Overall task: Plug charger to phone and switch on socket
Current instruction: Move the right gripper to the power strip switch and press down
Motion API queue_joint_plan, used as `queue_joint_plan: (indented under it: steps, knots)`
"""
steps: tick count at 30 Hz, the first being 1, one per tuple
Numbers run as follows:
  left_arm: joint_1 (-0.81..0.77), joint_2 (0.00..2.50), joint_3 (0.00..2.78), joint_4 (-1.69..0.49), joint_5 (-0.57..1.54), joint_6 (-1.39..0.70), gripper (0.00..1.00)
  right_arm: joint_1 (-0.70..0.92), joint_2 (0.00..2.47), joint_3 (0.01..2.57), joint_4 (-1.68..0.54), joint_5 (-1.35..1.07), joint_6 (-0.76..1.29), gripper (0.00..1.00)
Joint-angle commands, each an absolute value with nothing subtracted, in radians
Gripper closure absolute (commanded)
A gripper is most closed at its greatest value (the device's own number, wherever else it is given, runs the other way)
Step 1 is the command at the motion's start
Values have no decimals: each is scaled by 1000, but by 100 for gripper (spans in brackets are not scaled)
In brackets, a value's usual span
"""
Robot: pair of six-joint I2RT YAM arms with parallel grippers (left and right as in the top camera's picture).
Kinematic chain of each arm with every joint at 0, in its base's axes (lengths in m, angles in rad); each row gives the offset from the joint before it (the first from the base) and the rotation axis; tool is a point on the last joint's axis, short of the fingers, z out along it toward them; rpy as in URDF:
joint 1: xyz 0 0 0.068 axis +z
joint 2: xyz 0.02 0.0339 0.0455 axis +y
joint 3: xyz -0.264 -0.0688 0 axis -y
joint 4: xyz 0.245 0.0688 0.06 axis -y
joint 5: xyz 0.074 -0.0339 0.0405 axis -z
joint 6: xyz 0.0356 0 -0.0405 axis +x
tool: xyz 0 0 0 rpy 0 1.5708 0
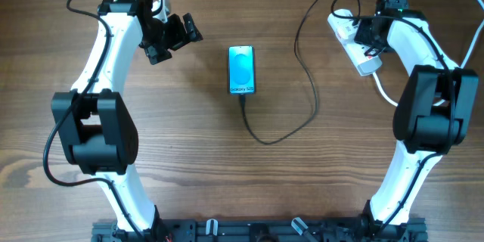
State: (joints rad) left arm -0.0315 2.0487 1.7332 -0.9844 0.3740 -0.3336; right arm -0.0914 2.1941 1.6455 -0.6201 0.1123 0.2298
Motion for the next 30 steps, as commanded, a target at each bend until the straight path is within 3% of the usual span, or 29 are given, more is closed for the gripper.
queue_joint_plan:
  steps: [1, 13, 25, 30]
  knots:
    - [-31, 2025, 1732, -984, 365, -318, 0, -76, 2225, 1642, -681, 43, 143, 51]
    - [-31, 2025, 1732, -984, 365, -318, 0, -76, 2209, 1644, -704, 55, -203, 2]
    - [-31, 2025, 1732, -984, 365, -318, 0, -144, 2209, 1642, -641, 61, 47, 0]
    - [-31, 2025, 1732, -984, 365, -318, 0, -149, 2209, 1642, -615, -157, -253, 0]
